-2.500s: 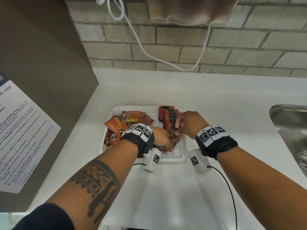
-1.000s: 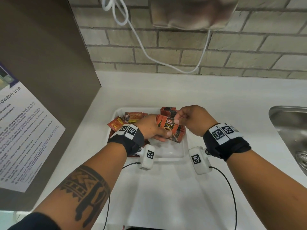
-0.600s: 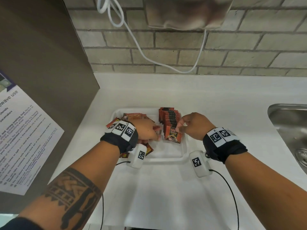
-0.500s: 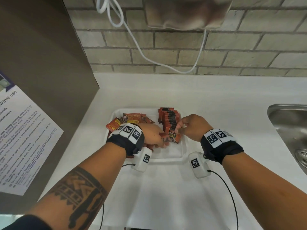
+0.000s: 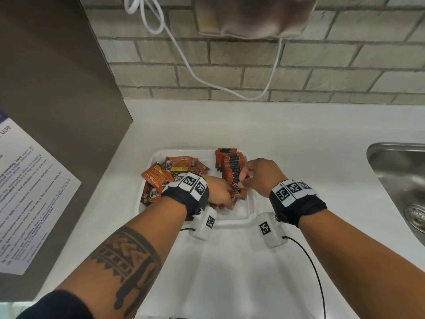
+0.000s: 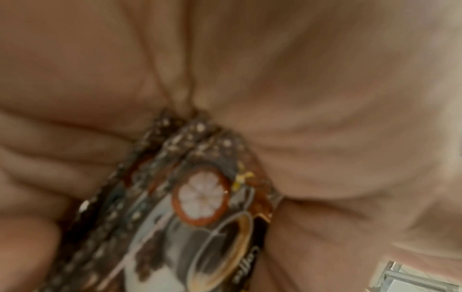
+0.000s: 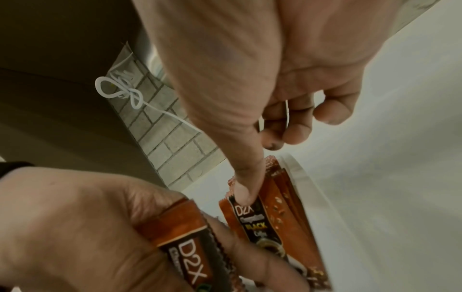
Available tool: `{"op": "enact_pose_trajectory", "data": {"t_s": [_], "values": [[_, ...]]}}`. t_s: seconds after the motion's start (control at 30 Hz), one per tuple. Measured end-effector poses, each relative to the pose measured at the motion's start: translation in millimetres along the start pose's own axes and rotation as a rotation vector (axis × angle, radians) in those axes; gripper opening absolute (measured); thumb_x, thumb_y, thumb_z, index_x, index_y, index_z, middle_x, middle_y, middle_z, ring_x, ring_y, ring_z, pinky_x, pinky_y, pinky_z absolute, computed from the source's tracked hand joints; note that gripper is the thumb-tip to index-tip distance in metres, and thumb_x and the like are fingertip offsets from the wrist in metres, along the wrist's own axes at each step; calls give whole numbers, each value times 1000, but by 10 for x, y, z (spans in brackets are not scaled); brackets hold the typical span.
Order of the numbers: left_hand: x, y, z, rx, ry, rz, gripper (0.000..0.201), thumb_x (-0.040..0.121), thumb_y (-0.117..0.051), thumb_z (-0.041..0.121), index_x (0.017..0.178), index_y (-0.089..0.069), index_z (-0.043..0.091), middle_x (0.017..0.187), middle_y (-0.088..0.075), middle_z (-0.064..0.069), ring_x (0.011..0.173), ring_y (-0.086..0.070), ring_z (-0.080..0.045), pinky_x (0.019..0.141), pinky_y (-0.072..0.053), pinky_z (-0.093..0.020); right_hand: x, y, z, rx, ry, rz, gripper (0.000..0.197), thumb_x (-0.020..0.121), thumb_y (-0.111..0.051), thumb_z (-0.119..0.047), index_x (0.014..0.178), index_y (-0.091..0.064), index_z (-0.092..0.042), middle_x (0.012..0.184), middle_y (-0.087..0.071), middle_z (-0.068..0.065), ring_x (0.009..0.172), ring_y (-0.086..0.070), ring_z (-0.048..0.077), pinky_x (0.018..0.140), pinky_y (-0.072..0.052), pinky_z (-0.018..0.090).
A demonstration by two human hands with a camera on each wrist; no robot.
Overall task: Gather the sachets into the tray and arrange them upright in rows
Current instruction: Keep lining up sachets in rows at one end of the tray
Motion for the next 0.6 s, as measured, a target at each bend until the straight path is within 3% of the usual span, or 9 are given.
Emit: {"op": "enact_pose_trajectory", "data": {"t_s": [0.2,0.33,0.4,0.5,0.6], "values": [[-18,-29,-26,-42,20,-5,29,92,-67,36,109,-72,12,69,-63,7,55,-54,-11,53,-42,-19,13,-54,15,31,6,-19,15,76,-83,-18,79,-70,-23,75,-61,-11,71,-57,8,59,-39,19],[-42,-40,-22,-57,18,-10,29,91,-67,36,110,-71,15,77,-66,4,61,-57,-13,58,-45,-21,-11,-37,3,30,16,-13,15,76,-83,-18,79,-69,-23,72,-58,-12,66,-54,5,57,-37,19],[-72,-42,-8,-59,5,-19,31,91,-68,37,112,-71,15,86,-70,1,69,-60,-16,67,-50,-25,-21,-11,-7,41,21,-6,15,76,-83,-18,78,-69,-24,72,-58,-11,66,-54,6,57,-37,19],[-102,-5,-27,-108,-21,-19,32,89,-69,36,115,-71,17,104,-75,-4,92,-70,-24,92,-56,-37,-47,54,-30,50,29,11,12,78,-82,-18,82,-71,-21,72,-56,-11,66,-53,7,55,-35,18],[-123,65,-96,-237,-68,4,30,88,-73,36,112,-74,18,101,-77,-4,96,-72,-26,94,-57,-40,-88,153,-67,62,62,57,7,83,-77,-19,87,-71,-21,77,-58,-11,65,-51,1,54,-32,11]]}}
Point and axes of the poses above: each hand's wrist, its own x-axis towards the middle knuckle, its own y-axis out of the back of the hand, z = x × y, the point moved 10 cm from there along x, towards the middle knuckle
